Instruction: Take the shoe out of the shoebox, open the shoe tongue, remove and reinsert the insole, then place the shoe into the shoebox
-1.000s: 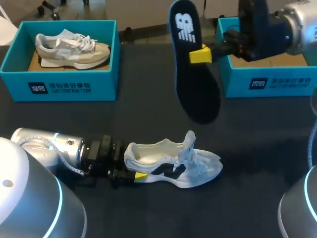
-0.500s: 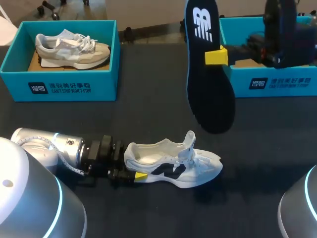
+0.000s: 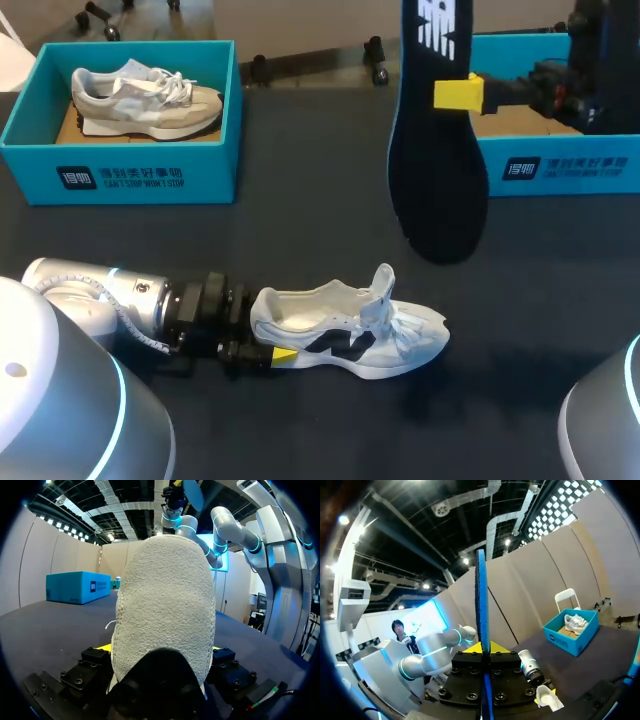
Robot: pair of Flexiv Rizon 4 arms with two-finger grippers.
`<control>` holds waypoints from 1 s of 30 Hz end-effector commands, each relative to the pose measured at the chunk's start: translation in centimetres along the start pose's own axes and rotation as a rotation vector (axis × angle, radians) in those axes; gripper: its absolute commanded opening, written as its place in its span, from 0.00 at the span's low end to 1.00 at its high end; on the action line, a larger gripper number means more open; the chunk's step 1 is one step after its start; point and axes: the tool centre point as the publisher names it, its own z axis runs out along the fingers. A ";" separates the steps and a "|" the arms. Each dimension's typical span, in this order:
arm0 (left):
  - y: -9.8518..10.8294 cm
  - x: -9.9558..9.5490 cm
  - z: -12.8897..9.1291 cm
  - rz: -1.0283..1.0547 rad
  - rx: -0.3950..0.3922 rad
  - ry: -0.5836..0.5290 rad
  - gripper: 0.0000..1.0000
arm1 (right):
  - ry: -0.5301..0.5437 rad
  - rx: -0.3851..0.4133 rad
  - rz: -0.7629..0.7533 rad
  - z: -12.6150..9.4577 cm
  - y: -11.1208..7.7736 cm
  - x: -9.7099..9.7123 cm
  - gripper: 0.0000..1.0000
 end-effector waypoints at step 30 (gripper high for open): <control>-0.1 0.0 0.0 -0.001 -0.002 -0.001 0.00 | -0.024 0.017 0.002 -1.3 -0.8 4.8 0.00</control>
